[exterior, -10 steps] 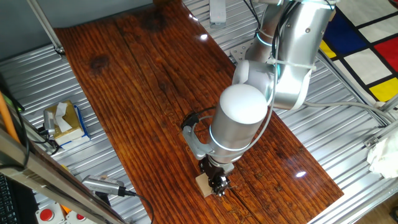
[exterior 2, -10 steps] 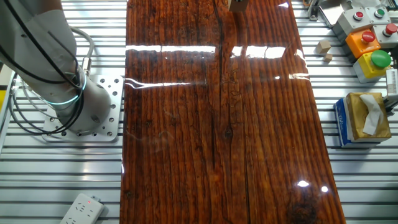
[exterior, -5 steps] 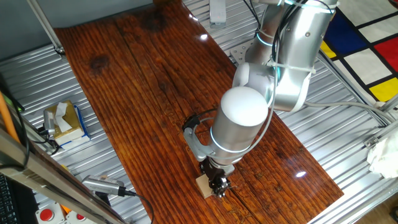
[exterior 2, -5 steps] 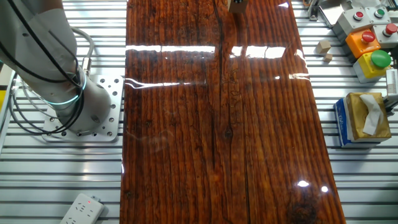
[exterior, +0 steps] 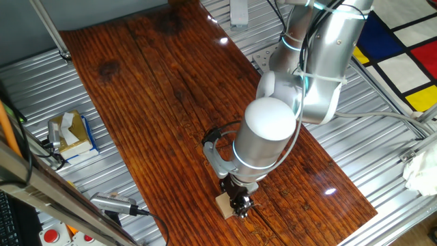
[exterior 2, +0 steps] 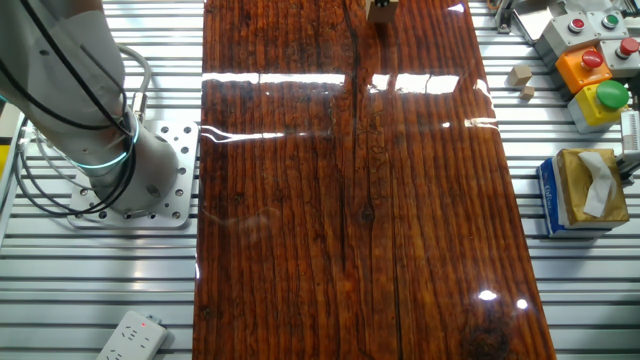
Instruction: Pick up the small block on the left and move it to the right
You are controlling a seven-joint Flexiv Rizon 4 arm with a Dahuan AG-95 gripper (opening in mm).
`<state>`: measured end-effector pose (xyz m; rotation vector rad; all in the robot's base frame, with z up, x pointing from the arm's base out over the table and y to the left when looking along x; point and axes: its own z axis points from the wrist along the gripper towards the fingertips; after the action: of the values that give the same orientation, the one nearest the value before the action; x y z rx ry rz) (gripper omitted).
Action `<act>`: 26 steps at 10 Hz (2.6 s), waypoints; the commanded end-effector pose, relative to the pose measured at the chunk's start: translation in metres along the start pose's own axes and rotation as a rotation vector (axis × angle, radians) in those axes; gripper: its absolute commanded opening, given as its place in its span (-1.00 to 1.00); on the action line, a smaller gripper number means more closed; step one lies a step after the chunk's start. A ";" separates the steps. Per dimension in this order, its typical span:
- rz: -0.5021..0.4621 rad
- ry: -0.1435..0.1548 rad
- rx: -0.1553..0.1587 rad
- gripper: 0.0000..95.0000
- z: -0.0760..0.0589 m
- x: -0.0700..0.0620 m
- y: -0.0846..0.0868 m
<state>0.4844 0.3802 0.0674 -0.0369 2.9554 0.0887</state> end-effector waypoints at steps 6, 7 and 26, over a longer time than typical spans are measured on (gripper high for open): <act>0.003 -0.004 0.003 -1.00 0.004 0.002 0.002; 0.003 -0.005 0.003 -1.00 0.005 0.002 0.002; 0.005 -0.031 -0.002 -1.00 0.016 0.006 0.005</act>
<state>0.4809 0.3855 0.0510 -0.0273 2.9233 0.0913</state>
